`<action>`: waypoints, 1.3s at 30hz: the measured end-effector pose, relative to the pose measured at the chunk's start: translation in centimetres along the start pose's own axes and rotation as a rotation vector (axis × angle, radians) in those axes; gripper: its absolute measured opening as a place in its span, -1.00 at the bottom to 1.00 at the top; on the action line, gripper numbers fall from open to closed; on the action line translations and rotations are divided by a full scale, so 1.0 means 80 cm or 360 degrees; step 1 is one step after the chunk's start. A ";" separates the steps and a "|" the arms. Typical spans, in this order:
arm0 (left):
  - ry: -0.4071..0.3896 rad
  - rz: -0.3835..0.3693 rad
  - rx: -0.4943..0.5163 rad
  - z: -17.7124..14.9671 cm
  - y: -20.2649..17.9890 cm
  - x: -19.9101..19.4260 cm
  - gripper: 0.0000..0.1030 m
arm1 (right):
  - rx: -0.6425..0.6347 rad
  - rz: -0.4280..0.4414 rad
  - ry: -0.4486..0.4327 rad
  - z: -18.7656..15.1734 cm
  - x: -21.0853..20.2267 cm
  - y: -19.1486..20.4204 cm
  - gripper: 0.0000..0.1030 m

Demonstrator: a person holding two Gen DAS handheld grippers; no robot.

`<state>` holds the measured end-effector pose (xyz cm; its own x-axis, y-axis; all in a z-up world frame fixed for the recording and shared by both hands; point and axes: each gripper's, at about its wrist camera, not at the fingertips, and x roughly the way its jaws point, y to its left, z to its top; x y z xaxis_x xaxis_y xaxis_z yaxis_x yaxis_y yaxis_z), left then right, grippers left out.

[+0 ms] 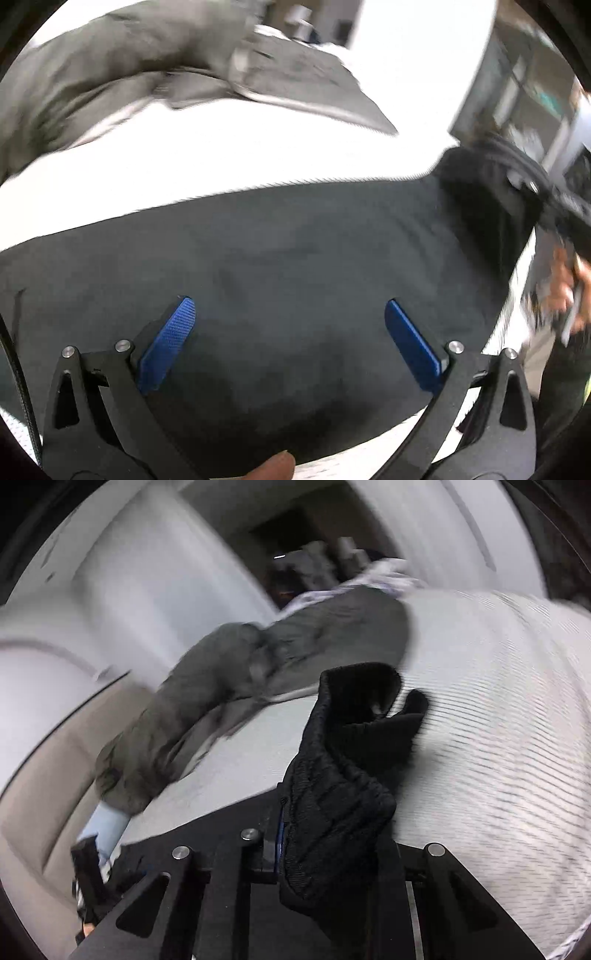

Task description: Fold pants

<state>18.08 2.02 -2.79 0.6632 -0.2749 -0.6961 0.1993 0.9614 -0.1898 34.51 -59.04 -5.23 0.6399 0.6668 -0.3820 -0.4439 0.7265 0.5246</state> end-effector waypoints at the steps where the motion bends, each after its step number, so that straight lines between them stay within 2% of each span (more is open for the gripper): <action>1: -0.0028 0.0040 -0.0078 0.001 0.030 -0.011 0.98 | -0.0056 0.0033 0.0010 -0.001 0.006 0.027 -0.63; 6: -0.0121 0.0255 -0.0347 -0.008 0.133 -0.046 0.98 | -0.0396 0.0290 0.0158 -0.014 0.068 0.188 -0.63; 8: -0.0133 0.0289 -0.0469 -0.014 0.171 -0.060 0.98 | -0.0490 0.0410 0.0302 -0.031 0.108 0.243 -0.58; 10: -0.0147 0.0313 -0.0538 -0.016 0.194 -0.070 0.98 | -0.0534 0.0545 0.0542 -0.060 0.163 0.284 -0.32; 11: -0.0162 0.0327 -0.0560 -0.017 0.204 -0.077 0.98 | -0.0564 0.0622 0.0718 -0.081 0.189 0.298 -0.11; 12: -0.0181 0.0326 -0.0568 -0.018 0.209 -0.083 0.98 | -0.0584 0.0650 0.0860 -0.099 0.206 0.306 -0.06; 13: -0.0194 0.0317 -0.0567 -0.018 0.213 -0.087 0.98 | -0.0595 0.0654 0.0943 -0.111 0.211 0.306 -0.06; 14: -0.0200 0.0303 -0.0558 -0.019 0.212 -0.090 0.98 | -0.0606 0.0652 0.0984 -0.122 0.212 0.303 -0.06; 16: -0.0187 0.0253 -0.0511 -0.019 0.200 -0.086 0.98 | -0.0629 0.0613 0.0940 -0.122 0.200 0.287 -0.03; 18: -0.0124 0.0204 -0.0421 -0.020 0.177 -0.072 0.98 | -0.0625 0.0490 0.0848 -0.112 0.184 0.260 0.17; 20: 0.0002 0.0180 -0.0237 -0.026 0.137 -0.047 0.98 | -0.0559 0.0358 0.0748 -0.097 0.164 0.216 0.22; 22: 0.0131 0.0215 -0.0028 -0.035 0.098 -0.022 0.97 | -0.0466 0.0267 0.0661 -0.088 0.139 0.171 0.23; 23: 0.0162 0.0233 0.0024 -0.040 0.087 -0.015 0.96 | -0.0428 0.0247 0.0632 -0.084 0.131 0.156 0.26; 24: 0.0193 0.0220 0.0056 -0.044 0.080 -0.009 0.86 | -0.0372 0.0231 0.0594 -0.082 0.124 0.135 0.29; 25: 0.0217 0.0161 0.0053 -0.047 0.077 -0.006 0.67 | -0.0286 0.0232 0.0554 -0.082 0.119 0.104 0.30; 27: 0.0230 0.0114 0.0029 -0.050 0.077 -0.005 0.62 | -0.0179 0.0246 0.0557 -0.086 0.115 0.063 0.30; 29: 0.0217 0.0086 0.0017 -0.049 0.080 -0.004 0.58 | -0.0004 0.0160 0.0613 -0.087 0.125 0.026 0.30; 30: 0.0219 0.0072 0.0000 -0.049 0.083 -0.004 0.53 | 0.0030 0.0184 0.0651 -0.088 0.125 0.013 0.30; 33: 0.0201 0.0031 -0.0032 -0.044 0.090 -0.006 0.43 | 0.0011 0.0256 0.0648 -0.089 0.111 0.006 0.30; 39: 0.0216 0.0073 0.0035 -0.045 0.083 -0.011 0.41 | -0.0114 0.0342 0.0732 -0.103 0.087 0.013 0.30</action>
<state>16.21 8.66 -5.94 0.5685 -0.2252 -0.7913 0.1880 0.9719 -0.1416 33.29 -52.29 -13.63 0.1947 0.7946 -0.5750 -0.5873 0.5640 0.5805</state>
